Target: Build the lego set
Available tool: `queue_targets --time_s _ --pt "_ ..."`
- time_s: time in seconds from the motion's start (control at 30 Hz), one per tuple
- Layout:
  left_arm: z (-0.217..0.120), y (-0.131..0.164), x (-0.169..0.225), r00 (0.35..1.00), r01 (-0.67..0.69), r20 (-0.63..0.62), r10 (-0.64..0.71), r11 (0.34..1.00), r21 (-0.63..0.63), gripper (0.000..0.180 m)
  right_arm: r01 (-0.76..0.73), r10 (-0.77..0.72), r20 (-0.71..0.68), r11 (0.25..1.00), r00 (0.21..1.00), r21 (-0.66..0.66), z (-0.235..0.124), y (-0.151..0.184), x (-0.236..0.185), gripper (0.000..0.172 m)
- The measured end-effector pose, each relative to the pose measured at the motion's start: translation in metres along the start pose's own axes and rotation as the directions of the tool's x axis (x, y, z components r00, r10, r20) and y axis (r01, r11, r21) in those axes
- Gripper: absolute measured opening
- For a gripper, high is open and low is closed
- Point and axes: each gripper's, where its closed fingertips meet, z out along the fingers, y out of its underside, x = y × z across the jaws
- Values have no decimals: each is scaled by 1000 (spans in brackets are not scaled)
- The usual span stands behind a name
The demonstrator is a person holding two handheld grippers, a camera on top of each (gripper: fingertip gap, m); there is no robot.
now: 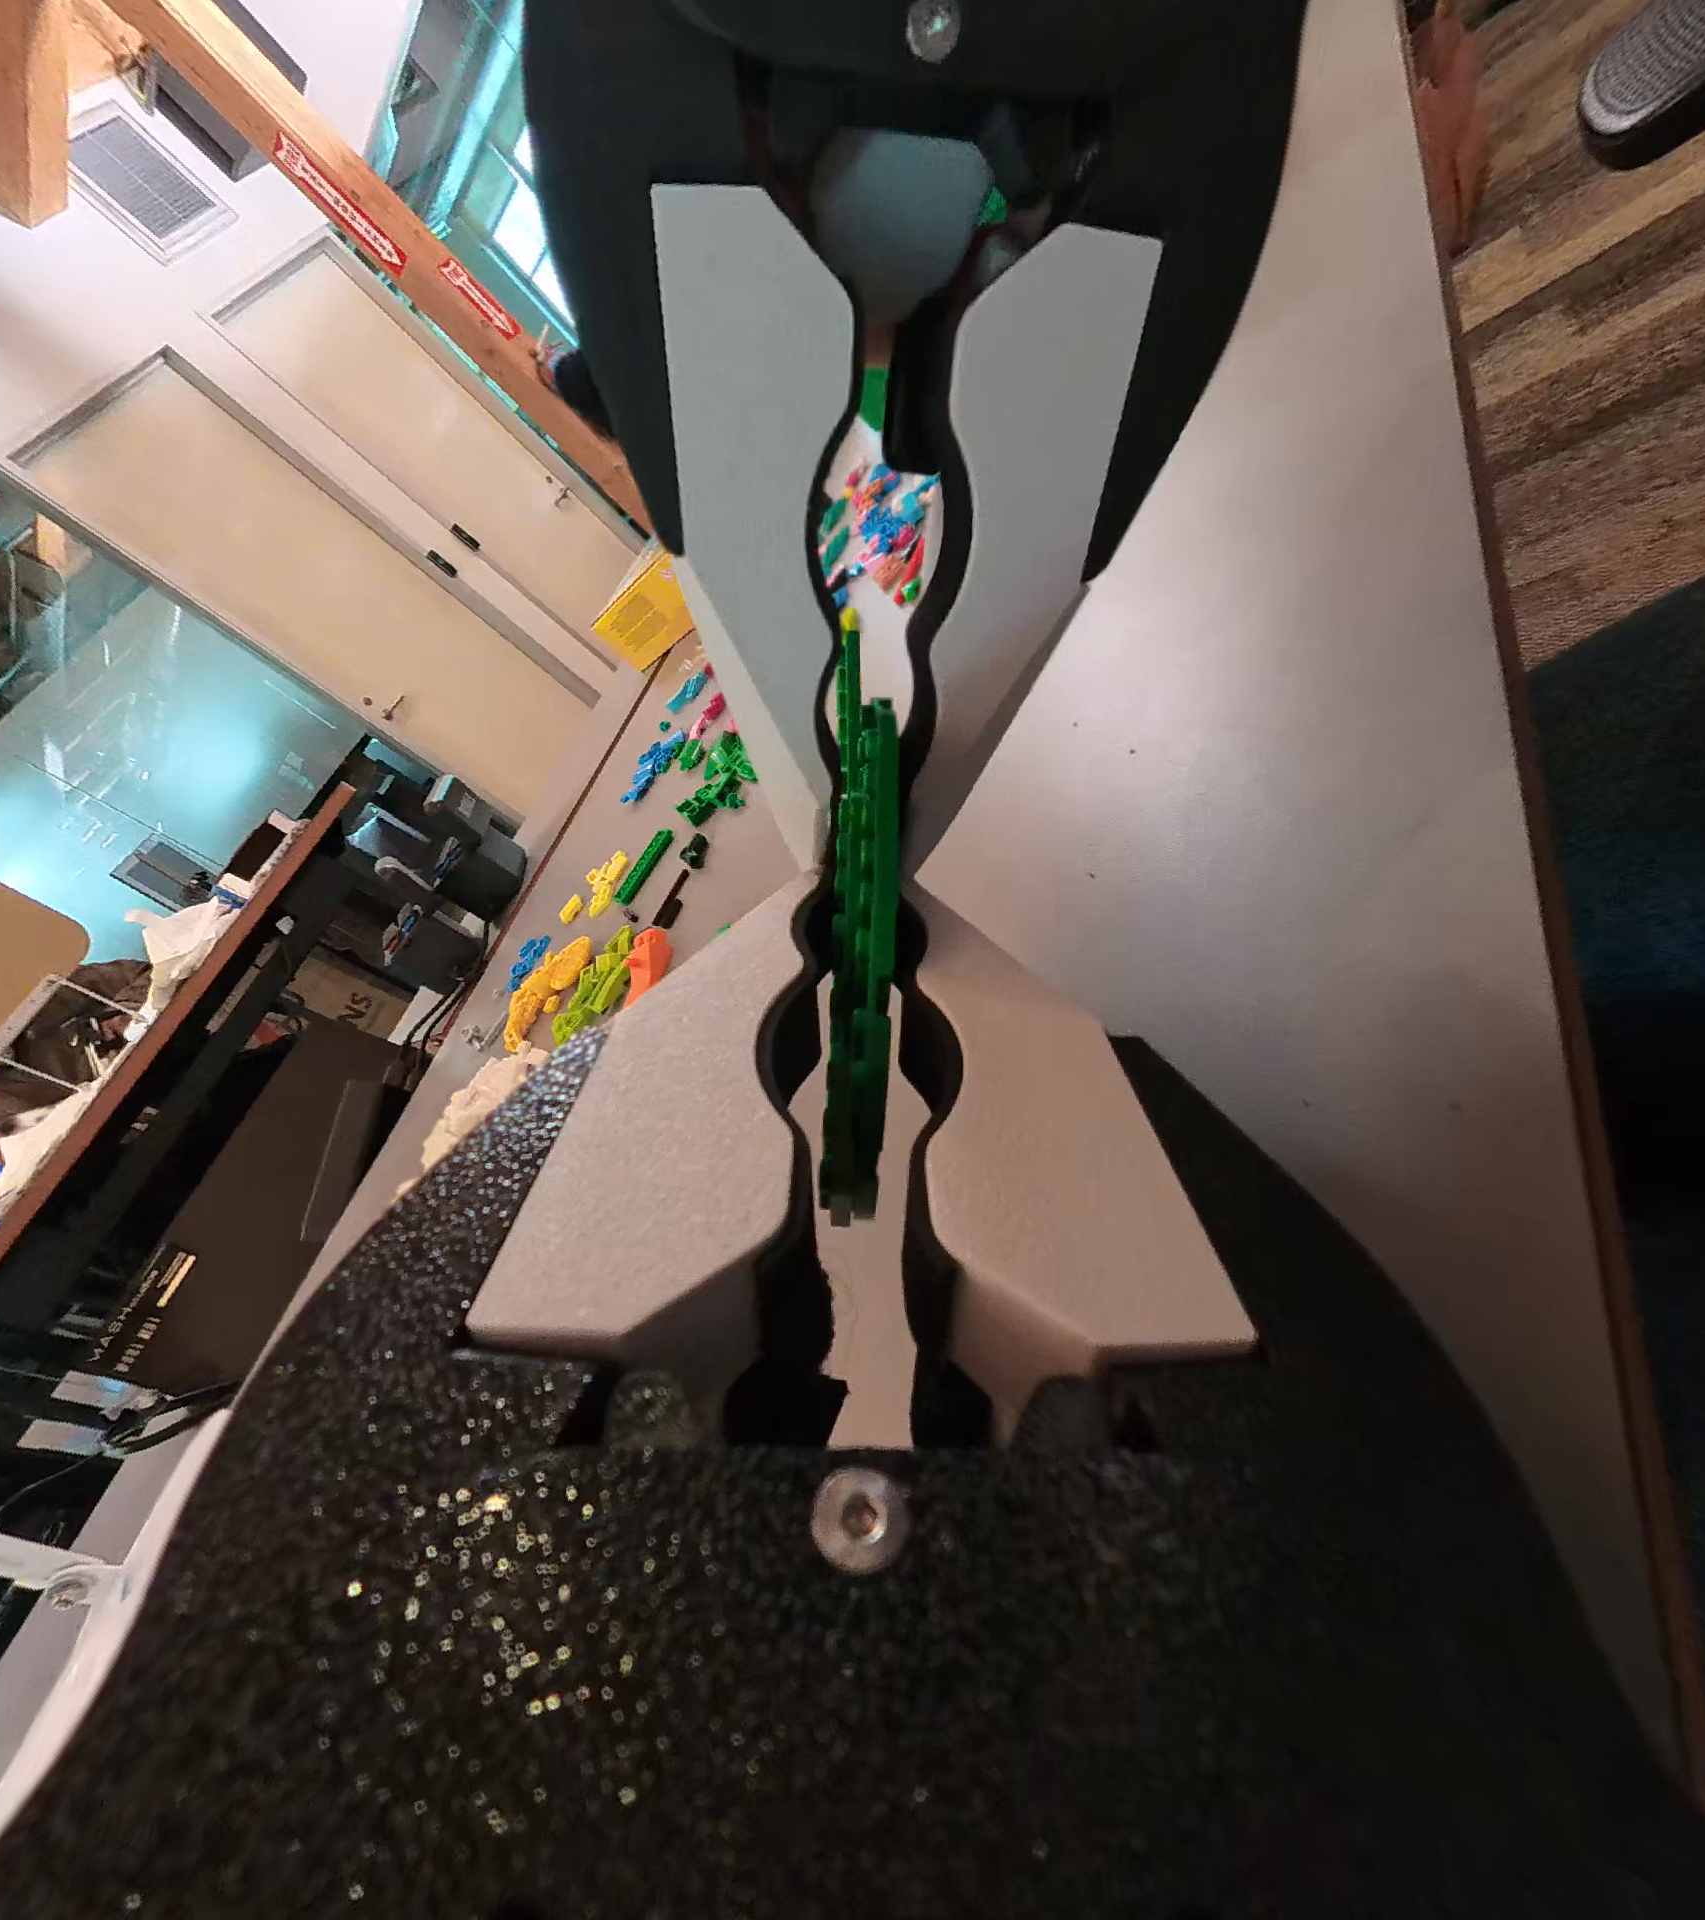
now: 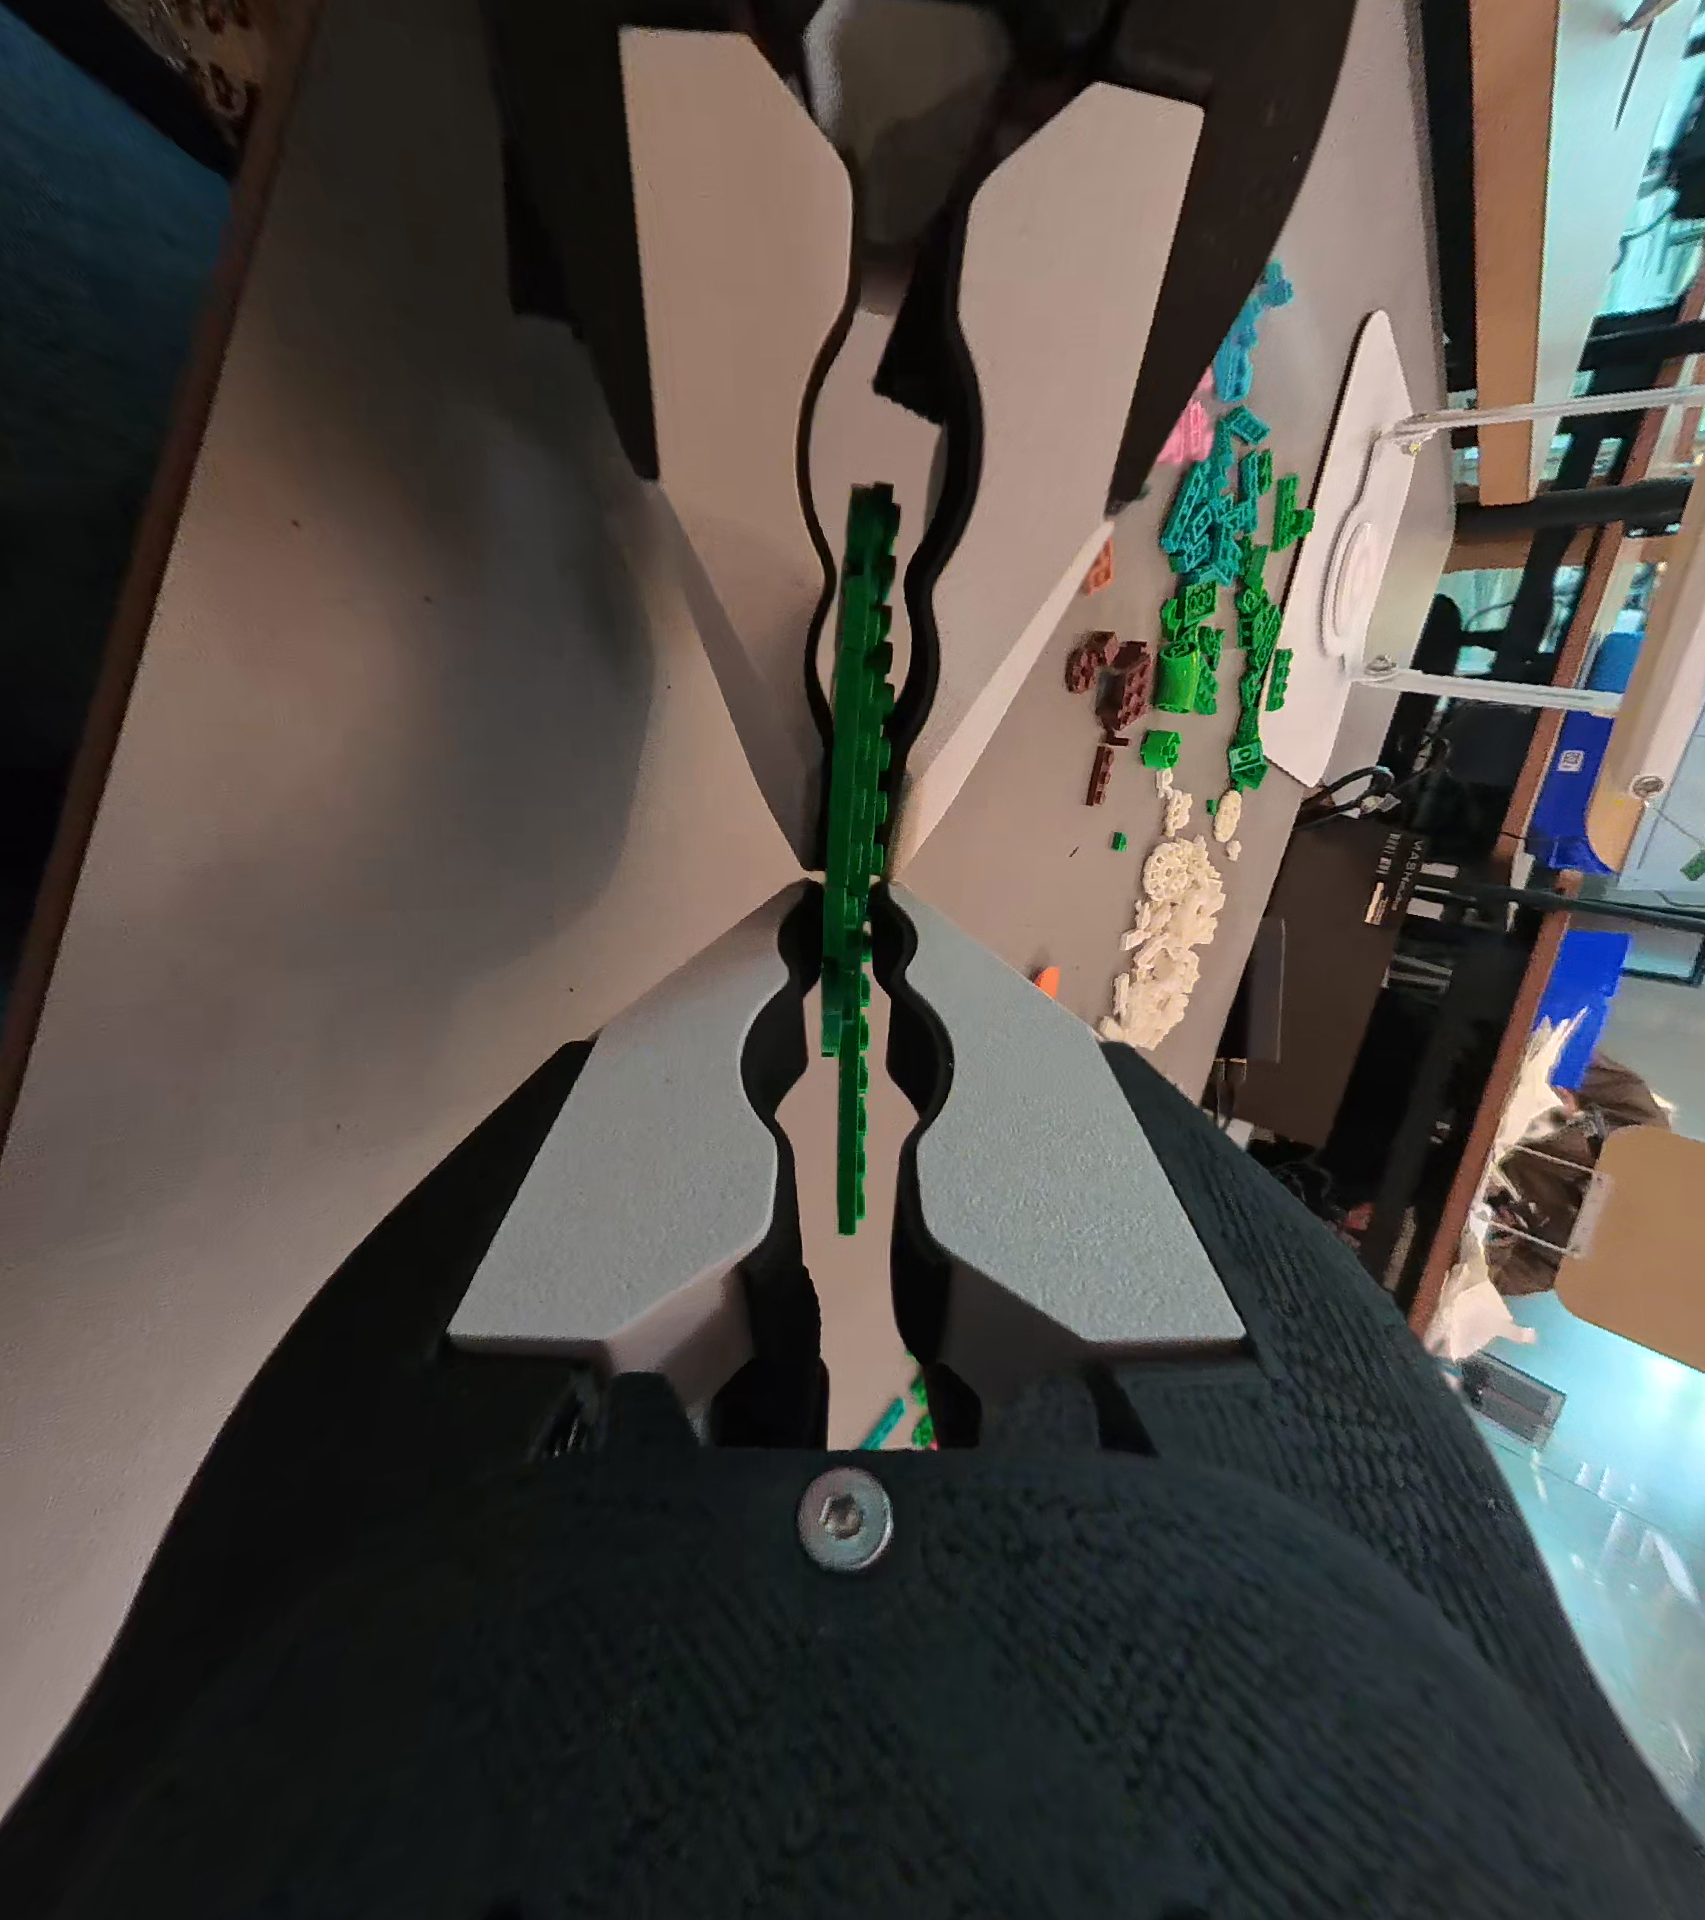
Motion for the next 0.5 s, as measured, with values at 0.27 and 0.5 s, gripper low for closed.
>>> queue_targets --time_s 0.27,0.5 --pt "-7 -4 -16 997 28 75 -31 999 42 5 1 4 -187 1000 982 25 -8 2 22 53" --pt "-26 -28 -37 956 271 33 -291 923 274 5 -316 455 -279 847 846 427 -63 -1 61 84"
